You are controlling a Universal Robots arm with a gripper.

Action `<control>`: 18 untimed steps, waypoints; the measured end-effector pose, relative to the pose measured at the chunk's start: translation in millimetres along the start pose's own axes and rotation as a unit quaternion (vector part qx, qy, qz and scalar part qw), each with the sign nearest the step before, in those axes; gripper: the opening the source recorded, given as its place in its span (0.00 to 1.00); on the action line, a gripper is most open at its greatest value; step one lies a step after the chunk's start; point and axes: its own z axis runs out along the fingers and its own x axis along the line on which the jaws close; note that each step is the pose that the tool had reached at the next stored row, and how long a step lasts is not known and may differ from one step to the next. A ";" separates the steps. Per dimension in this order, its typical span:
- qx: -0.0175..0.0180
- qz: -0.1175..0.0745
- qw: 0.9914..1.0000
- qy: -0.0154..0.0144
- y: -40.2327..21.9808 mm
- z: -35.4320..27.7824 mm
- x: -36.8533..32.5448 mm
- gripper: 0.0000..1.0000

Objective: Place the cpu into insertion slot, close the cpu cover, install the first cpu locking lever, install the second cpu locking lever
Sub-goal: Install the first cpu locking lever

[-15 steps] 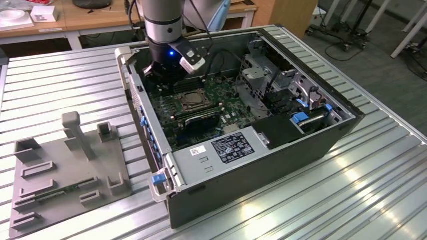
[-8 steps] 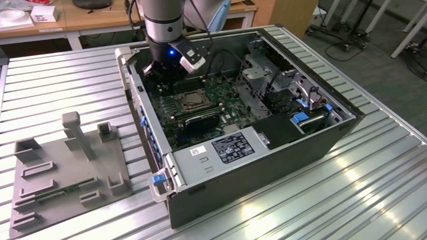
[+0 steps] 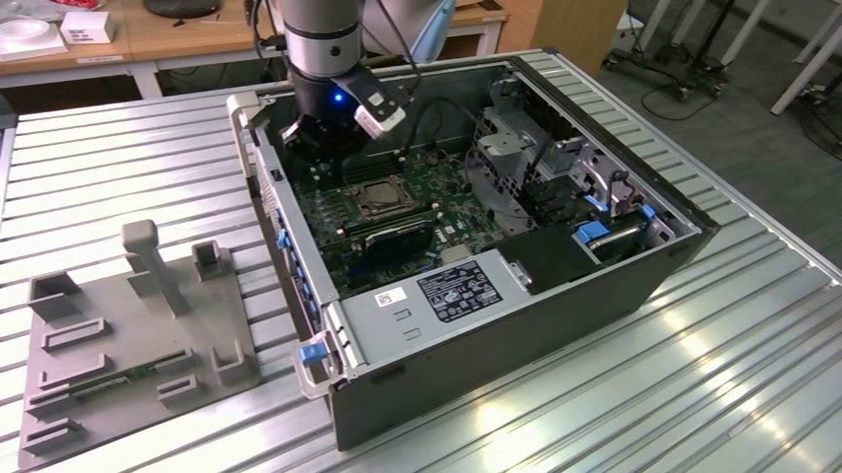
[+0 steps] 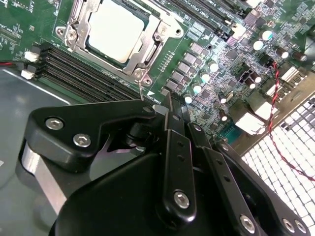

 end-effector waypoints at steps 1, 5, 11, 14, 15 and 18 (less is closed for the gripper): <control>0.000 0.000 1.000 0.000 0.0 0.0 0.0 0.11; 0.000 0.000 1.000 0.000 0.1 0.2 0.3 0.11; 0.000 0.000 1.000 0.000 1.2 0.4 3.4 0.11; 0.000 0.000 1.000 0.000 1.4 -2.6 3.3 0.11; 0.000 0.000 1.000 0.000 1.5 -3.5 3.3 0.11; 0.000 0.000 1.000 0.000 1.5 -3.9 3.4 0.11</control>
